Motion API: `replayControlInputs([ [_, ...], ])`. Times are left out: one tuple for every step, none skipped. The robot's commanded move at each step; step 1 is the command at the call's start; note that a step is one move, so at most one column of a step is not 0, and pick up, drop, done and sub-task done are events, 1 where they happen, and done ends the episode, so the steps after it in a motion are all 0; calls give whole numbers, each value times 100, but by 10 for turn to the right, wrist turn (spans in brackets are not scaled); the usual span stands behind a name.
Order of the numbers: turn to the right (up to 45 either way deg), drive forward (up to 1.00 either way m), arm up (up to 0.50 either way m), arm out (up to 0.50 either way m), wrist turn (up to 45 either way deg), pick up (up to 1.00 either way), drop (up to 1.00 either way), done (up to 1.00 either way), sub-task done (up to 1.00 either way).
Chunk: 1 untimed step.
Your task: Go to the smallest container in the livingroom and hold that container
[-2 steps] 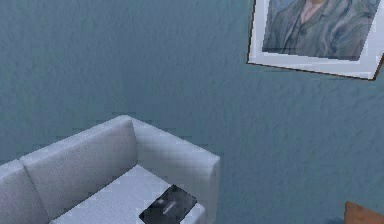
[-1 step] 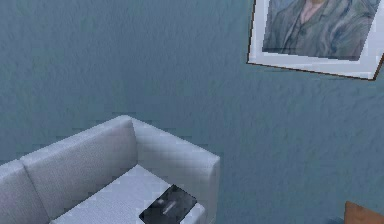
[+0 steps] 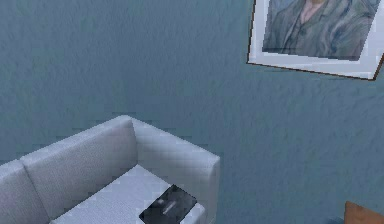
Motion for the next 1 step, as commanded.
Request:
replayControlInputs([
  [0, 0, 0, 0, 0, 0, 0, 100, 0],
])
